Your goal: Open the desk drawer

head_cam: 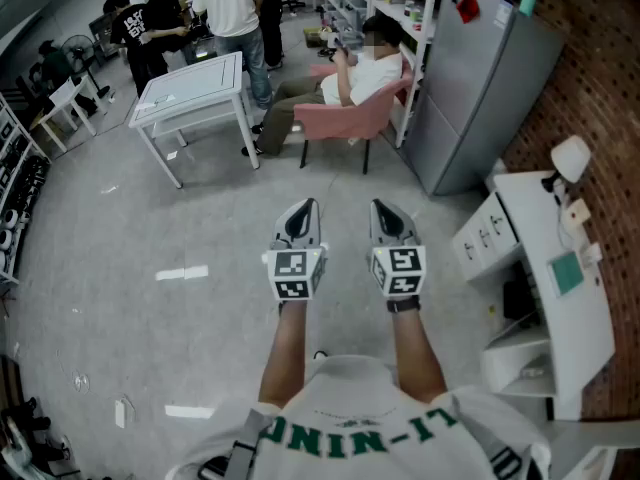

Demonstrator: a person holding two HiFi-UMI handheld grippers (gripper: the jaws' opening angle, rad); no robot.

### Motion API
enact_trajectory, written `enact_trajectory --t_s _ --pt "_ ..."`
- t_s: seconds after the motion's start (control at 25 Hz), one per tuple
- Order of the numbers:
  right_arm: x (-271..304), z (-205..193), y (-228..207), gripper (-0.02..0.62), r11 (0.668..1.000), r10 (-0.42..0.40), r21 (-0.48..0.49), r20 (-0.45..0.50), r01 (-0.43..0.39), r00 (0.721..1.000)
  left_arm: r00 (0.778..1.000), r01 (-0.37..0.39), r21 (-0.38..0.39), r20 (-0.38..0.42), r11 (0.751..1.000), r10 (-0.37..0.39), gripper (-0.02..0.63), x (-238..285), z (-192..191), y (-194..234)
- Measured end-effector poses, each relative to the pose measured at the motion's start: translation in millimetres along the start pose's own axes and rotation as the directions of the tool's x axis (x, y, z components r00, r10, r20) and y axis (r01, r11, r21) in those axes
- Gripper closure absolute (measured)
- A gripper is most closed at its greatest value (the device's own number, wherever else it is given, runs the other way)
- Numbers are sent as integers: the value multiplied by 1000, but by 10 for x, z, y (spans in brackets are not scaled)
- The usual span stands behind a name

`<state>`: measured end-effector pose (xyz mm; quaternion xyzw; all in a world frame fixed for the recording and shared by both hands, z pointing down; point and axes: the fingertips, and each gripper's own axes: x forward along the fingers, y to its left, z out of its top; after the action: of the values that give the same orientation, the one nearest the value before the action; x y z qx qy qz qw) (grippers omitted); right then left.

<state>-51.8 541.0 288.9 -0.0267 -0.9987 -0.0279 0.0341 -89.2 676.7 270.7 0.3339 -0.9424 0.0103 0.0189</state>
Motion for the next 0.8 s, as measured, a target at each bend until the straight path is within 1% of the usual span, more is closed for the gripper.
enact_trajectory --t_s 0.2,0.4,0.56,0.8 --pt "60 -69 248 601 1000 10 9 -13 -10 1000 1000 16 -5 -3 1000 -16 606 -76 -71 138" --pt "83 -165 397 601 1000 -11 24 -20 11 1000 1000 28 -5 2 1000 -28 606 -121 -117 257" --pt "45 -256 340 601 998 -47 49 -18 47 999 998 61 0 -18 998 -61 606 -67 -224 224" --pt "135 -335 63 601 993 -102 49 -31 104 994 992 124 -4 -36 992 -124 606 234 -330 58"
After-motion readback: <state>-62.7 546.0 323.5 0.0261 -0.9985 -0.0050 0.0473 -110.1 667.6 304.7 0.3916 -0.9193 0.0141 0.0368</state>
